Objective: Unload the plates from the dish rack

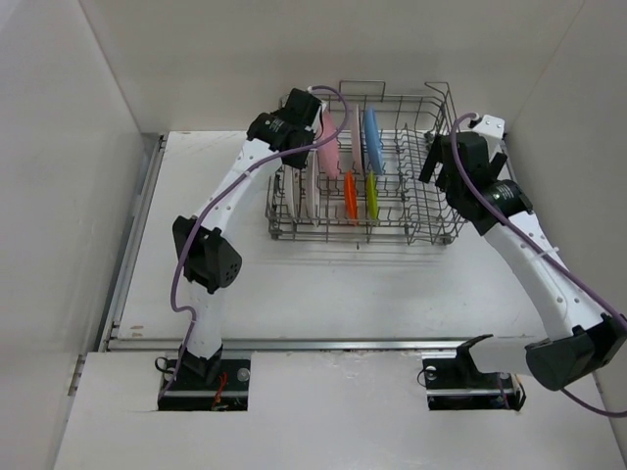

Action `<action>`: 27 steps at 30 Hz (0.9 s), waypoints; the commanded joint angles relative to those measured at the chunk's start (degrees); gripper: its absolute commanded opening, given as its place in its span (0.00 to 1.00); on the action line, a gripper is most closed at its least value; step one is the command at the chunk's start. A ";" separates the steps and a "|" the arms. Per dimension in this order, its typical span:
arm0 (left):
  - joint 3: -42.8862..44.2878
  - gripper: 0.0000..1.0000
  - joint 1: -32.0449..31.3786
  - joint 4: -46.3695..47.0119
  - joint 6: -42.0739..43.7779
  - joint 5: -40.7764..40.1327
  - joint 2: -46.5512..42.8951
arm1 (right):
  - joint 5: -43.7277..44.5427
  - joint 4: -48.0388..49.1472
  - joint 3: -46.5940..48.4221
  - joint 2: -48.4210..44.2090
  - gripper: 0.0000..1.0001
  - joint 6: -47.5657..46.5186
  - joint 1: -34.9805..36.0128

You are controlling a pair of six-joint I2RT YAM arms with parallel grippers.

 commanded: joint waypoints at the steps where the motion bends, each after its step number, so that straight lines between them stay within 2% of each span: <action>1: 4.04 0.00 -0.09 4.84 3.94 0.22 -12.98 | -3.01 1.96 3.04 -1.49 1.00 0.62 0.41; 5: 5.87 0.00 -0.09 3.35 1.39 2.32 -13.51 | -7.93 2.49 4.18 -1.49 1.00 0.10 0.41; 16: 7.20 0.00 0.44 3.52 1.39 1.81 -12.90 | -11.01 3.82 1.55 -3.16 1.00 -0.52 0.41; 23: 6.15 0.00 5.00 3.52 0.77 1.80 -14.83 | -24.18 7.23 0.40 -3.25 1.00 -4.02 0.41; 26: 6.15 0.00 9.38 3.52 -0.62 1.80 -15.97 | -35.33 9.78 0.40 -2.02 1.00 -6.14 0.41; 27: 6.15 0.00 10.71 3.52 -1.76 3.28 -15.98 | -41.54 11.53 0.40 -1.49 1.00 -6.93 0.41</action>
